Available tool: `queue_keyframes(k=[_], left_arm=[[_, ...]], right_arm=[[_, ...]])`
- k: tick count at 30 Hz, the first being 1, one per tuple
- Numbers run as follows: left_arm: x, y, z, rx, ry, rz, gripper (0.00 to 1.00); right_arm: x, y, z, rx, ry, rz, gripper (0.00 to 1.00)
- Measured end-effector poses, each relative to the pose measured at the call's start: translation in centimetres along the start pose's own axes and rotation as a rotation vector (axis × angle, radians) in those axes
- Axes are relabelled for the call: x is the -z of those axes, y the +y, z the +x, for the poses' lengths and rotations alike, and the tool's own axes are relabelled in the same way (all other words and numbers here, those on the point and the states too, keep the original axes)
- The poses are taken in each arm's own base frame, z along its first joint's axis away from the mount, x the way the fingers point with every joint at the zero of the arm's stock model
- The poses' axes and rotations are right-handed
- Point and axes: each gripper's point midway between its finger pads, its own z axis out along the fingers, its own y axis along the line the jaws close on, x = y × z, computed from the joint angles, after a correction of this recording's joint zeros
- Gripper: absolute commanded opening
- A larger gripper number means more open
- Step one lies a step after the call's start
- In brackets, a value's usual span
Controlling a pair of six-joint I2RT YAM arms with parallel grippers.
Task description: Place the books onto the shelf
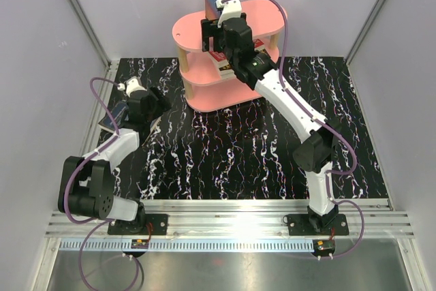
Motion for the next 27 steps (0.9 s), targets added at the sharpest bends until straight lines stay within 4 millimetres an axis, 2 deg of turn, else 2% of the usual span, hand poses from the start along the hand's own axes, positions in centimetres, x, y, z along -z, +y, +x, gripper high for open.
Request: queue_keyframes(k=[10, 15, 23, 27], left_arm=[[0.0, 0.4, 0.3, 0.000, 0.005, -0.008, 0.77], [0.3, 0.3, 0.0, 0.001, -0.003, -0.005, 0.77], [0.7, 0.5, -0.6, 0.004, -0.022, -0.020, 0.77], [0.8, 1.1, -0.7, 0.014, -0.031, -0.048, 0.78]], right_arm=[[-0.2, -0.3, 0.6, 0.013, -0.001, 0.024, 1.00], [0.2, -0.7, 0.7, 0.014, -0.014, 0.042, 0.99], [4.3, -3.2, 0.9, 0.007, 0.001, 0.099, 1.00], [6.9, -4.2, 1.9, -0.005, 0.022, 0.128, 1.00]])
